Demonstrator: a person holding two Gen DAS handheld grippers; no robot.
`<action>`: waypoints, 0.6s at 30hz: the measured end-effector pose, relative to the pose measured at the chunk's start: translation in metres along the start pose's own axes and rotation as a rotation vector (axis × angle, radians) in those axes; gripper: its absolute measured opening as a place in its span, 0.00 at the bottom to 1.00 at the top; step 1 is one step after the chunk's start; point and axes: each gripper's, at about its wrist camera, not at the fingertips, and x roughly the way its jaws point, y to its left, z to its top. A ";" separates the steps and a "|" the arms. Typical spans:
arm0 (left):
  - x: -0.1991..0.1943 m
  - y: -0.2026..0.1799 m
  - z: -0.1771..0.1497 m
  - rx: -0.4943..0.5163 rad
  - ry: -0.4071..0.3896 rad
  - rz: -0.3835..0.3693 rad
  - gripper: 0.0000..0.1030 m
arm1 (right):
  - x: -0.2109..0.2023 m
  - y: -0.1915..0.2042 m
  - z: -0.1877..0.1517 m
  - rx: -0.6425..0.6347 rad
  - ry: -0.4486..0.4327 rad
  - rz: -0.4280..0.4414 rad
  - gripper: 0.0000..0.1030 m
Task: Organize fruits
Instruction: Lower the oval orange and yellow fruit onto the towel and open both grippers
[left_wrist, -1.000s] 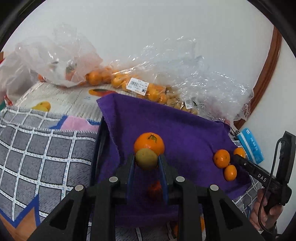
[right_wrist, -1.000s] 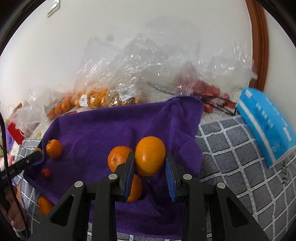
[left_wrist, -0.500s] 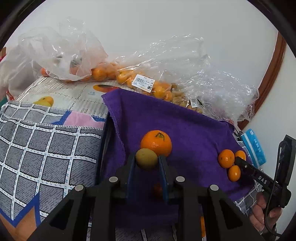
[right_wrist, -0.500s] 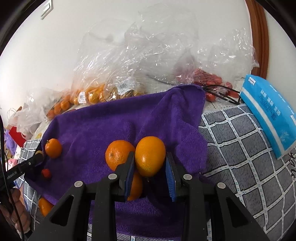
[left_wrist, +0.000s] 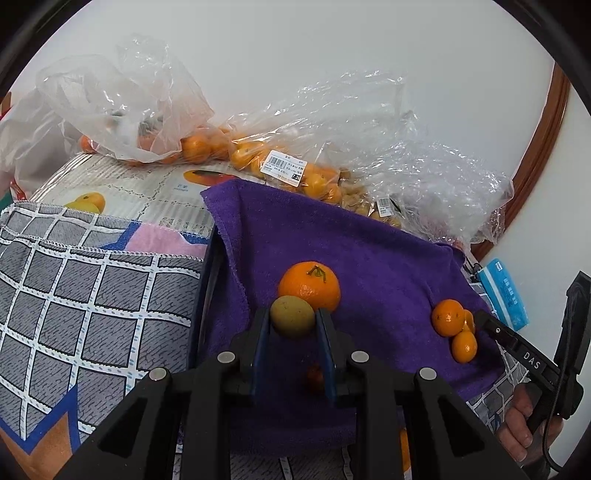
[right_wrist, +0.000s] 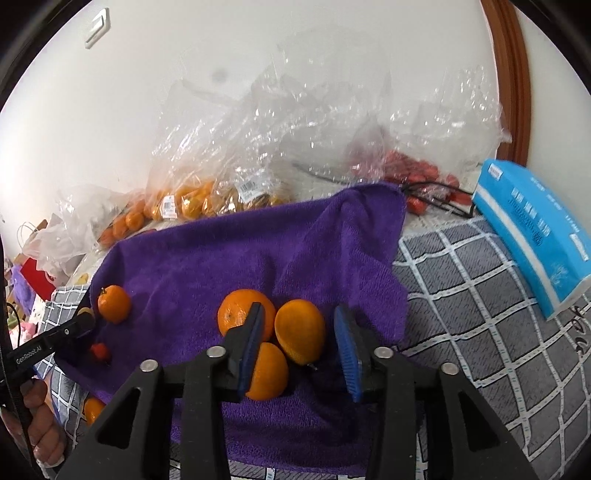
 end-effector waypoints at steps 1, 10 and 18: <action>-0.001 0.000 0.000 0.000 -0.003 -0.002 0.23 | -0.001 0.000 0.000 -0.002 -0.004 -0.004 0.42; -0.015 -0.003 0.002 0.007 -0.069 -0.018 0.35 | -0.011 0.013 -0.006 -0.054 -0.045 -0.027 0.45; -0.024 0.005 0.007 -0.029 -0.109 0.009 0.37 | -0.029 0.036 -0.009 -0.123 -0.073 -0.014 0.45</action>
